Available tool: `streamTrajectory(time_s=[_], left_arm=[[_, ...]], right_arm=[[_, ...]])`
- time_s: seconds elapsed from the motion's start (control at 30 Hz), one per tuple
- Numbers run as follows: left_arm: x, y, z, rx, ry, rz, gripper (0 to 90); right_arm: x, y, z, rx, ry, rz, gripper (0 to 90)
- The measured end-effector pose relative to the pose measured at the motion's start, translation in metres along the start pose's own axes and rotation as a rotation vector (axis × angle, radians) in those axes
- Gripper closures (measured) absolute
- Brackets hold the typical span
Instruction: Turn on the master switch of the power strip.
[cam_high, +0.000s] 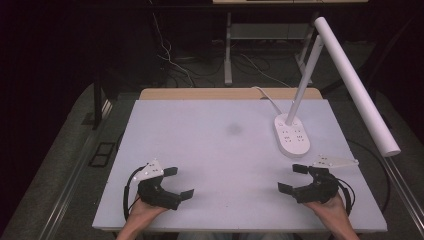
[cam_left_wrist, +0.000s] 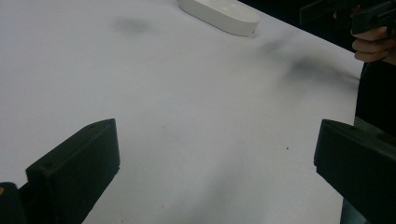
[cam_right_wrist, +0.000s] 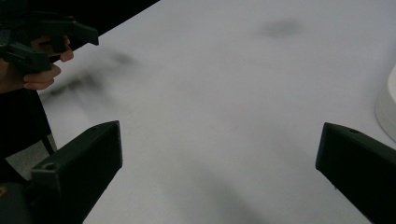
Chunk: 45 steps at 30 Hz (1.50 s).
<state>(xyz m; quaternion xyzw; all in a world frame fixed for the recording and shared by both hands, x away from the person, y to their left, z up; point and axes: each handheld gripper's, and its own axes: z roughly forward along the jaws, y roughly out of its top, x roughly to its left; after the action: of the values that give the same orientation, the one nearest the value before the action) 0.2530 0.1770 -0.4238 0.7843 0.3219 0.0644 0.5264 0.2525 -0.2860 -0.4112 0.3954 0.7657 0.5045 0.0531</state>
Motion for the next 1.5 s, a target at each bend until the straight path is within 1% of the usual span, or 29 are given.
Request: streamTrajectory(time_s=[0.07, 0.3, 0.33, 0.7, 0.8, 1.0, 1.17, 1.37, 1.5], left_arm=[[0.000, 0.000, -0.001, 0.001, 0.000, -0.001, 0.0], [0.003, -0.001, -0.002, 0.002, 0.001, -0.009, 0.0], [0.003, -0.001, -0.002, 0.003, 0.000, -0.016, 0.0], [0.005, -0.001, 0.000, 0.009, 0.001, -0.012, 0.0], [0.006, -0.001, 0.000, 0.012, 0.001, -0.012, 0.0], [0.007, -0.002, -0.001, 0.010, 0.008, -0.016, 0.0], [0.008, -0.002, -0.001, 0.013, 0.011, -0.019, 0.0], [0.008, -0.002, 0.000, 0.015, 0.014, -0.021, 0.0], [0.008, -0.002, -0.001, 0.017, 0.016, -0.019, 0.0]], right_arm=[[0.000, 0.000, 0.001, 0.013, 0.001, 0.002, 0.0], [-0.001, 0.000, 0.002, 0.025, -0.001, -0.004, 0.0], [-0.001, 0.000, 0.002, 0.026, -0.002, -0.004, 0.0], [-0.001, 0.000, 0.001, 0.040, -0.005, 0.004, 0.0], [-0.001, 0.000, 0.002, 0.058, -0.007, -0.005, 0.0], [0.001, 0.001, 0.002, 0.070, -0.009, -0.002, 0.0], [0.002, 0.002, 0.002, 0.082, -0.011, -0.013, 0.0], [0.002, 0.006, 0.002, 0.100, -0.009, -0.014, 0.0], [-0.001, 0.012, 0.003, 0.104, 0.005, -0.007, 0.0]])
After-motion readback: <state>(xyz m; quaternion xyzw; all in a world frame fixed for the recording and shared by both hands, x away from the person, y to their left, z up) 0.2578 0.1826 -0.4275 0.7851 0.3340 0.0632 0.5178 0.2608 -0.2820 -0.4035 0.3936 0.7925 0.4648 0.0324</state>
